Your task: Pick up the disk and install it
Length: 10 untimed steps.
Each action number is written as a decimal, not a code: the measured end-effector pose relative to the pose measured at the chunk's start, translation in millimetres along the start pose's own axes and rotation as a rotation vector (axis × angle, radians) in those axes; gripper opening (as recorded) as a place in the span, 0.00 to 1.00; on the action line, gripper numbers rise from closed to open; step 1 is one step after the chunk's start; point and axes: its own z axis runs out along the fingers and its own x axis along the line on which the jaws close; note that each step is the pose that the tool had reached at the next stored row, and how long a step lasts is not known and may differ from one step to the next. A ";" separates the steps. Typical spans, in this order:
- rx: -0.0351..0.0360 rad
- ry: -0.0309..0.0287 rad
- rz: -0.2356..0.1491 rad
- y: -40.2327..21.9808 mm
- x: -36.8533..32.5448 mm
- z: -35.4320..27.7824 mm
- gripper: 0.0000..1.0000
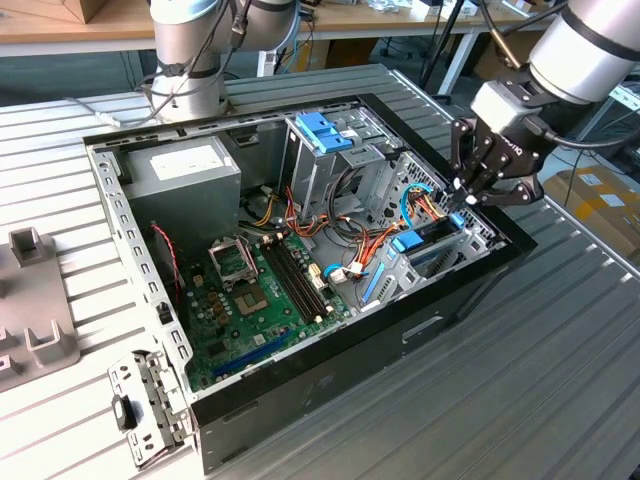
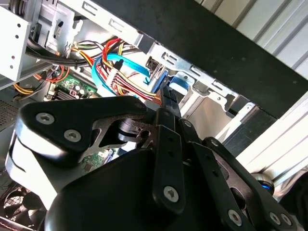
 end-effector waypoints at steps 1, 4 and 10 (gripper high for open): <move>-0.0001 0.0000 0.000 -0.9 -0.1 -0.8 0.11; -0.0005 0.0000 0.000 -3.3 -0.3 -3.1 0.11; -0.0024 0.0000 0.000 -10.5 -0.8 -6.5 0.11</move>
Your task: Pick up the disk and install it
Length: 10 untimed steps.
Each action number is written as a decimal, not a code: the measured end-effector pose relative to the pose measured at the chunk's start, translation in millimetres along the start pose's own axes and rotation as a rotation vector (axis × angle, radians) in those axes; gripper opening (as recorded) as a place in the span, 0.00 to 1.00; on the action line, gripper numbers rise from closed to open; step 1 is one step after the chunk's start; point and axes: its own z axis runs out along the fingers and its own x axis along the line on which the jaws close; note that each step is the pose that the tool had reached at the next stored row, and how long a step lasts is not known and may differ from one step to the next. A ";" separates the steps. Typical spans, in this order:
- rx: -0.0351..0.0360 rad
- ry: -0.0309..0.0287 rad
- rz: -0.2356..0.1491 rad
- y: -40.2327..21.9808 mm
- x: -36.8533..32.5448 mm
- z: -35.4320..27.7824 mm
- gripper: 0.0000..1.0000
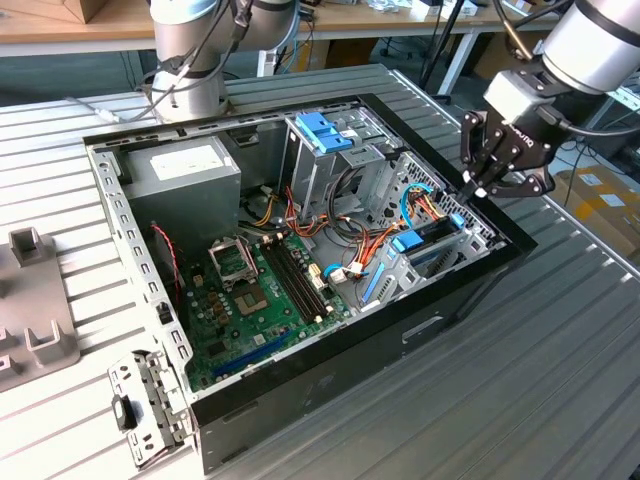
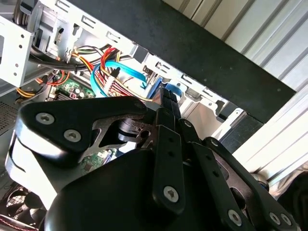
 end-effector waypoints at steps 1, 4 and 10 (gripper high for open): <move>-0.0001 -0.0001 0.000 -0.7 -0.1 -0.5 0.11; -0.0005 -0.0001 0.000 -2.3 -0.2 -1.7 0.11; -0.0008 -0.0003 0.000 -3.8 -0.3 -2.3 0.11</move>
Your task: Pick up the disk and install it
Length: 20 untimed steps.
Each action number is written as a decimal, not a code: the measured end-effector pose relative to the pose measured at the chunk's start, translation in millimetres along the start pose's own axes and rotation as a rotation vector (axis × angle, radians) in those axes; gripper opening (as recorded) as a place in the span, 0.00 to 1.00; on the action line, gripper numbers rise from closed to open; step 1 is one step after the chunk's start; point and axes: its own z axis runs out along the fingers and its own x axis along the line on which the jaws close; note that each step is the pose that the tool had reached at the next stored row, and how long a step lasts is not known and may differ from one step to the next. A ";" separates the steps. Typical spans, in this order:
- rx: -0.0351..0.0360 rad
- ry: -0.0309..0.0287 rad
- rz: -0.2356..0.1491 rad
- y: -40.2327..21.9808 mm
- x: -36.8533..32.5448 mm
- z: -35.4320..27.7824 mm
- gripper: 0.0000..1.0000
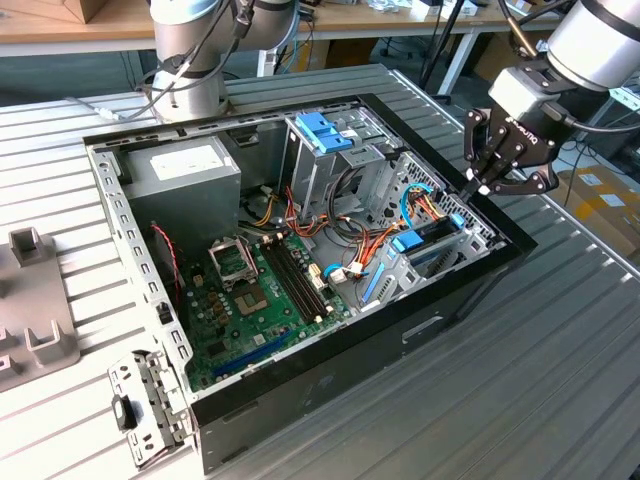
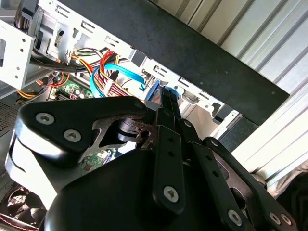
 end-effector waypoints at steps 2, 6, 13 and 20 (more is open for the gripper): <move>0.0000 0.0000 0.000 0.0 0.0 0.0 0.11; 0.0000 0.0000 0.000 0.0 0.0 0.0 0.11; 0.0000 0.0000 0.000 -0.2 0.0 0.0 0.24; 0.0000 0.0000 0.000 -0.1 0.0 0.0 0.42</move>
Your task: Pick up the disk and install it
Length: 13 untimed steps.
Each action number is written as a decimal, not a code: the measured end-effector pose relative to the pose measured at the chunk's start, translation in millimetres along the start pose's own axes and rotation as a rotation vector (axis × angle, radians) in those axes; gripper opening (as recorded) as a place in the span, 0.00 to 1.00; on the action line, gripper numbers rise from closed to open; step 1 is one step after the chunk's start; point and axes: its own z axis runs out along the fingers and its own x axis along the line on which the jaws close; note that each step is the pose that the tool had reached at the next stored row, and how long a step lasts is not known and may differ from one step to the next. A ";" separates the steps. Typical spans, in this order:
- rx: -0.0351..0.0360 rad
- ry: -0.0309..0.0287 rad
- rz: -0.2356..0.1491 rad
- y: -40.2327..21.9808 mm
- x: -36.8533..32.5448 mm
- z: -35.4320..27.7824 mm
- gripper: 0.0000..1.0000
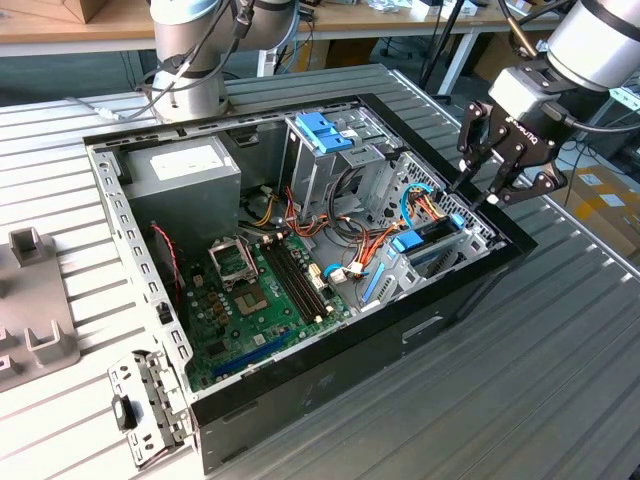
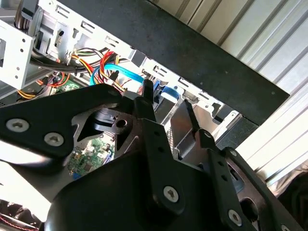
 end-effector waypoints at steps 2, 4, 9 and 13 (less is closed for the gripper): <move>0.0000 -0.0005 0.000 14.8 -2.2 1.3 0.42; 0.0000 -0.0006 0.000 28.4 -18.6 6.5 0.42; 0.0000 -0.0007 0.000 29.2 -17.5 9.0 0.42; 0.0000 -0.0006 0.000 29.3 -17.3 9.6 0.42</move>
